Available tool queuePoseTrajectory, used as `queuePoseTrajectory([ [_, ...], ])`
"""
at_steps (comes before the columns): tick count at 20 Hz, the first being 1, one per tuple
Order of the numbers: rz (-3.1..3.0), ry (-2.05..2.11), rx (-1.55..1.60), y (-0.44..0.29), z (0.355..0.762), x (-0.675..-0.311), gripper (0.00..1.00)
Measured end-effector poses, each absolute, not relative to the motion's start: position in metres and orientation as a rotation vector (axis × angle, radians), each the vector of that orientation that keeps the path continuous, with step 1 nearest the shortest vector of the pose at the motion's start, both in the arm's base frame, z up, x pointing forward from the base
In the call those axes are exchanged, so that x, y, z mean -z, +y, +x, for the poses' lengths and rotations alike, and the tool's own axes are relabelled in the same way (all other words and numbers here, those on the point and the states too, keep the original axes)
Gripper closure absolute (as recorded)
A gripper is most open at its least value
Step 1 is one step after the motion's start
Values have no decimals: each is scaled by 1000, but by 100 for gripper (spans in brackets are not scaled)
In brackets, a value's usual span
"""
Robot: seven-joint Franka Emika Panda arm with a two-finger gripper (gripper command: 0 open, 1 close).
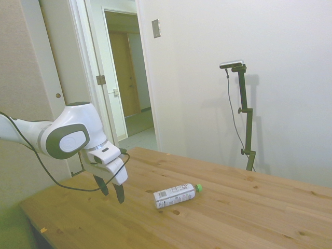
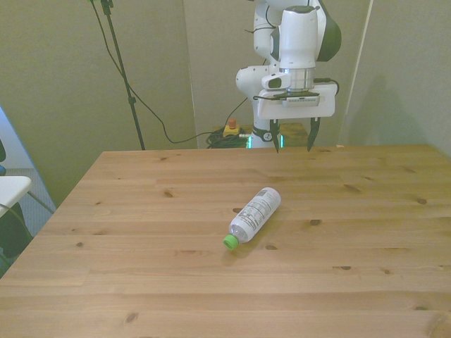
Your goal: Stand the water bottle
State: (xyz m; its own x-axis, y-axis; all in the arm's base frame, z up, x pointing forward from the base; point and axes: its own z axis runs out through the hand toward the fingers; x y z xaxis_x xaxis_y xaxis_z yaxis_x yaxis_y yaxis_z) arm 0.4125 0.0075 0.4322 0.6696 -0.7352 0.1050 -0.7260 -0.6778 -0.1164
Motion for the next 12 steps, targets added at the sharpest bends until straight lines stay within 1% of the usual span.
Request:
queuePoseTrajectory([
  [3, -2815, 1237, 208, 8, 412, -433, 0],
  [6, -2774, 1272, 261, 3, 422, -452, 0],
  [9, -2696, 1358, 325, -21, 444, -478, 0],
  [12, -2627, 1448, 369, -60, 477, -497, 0],
])
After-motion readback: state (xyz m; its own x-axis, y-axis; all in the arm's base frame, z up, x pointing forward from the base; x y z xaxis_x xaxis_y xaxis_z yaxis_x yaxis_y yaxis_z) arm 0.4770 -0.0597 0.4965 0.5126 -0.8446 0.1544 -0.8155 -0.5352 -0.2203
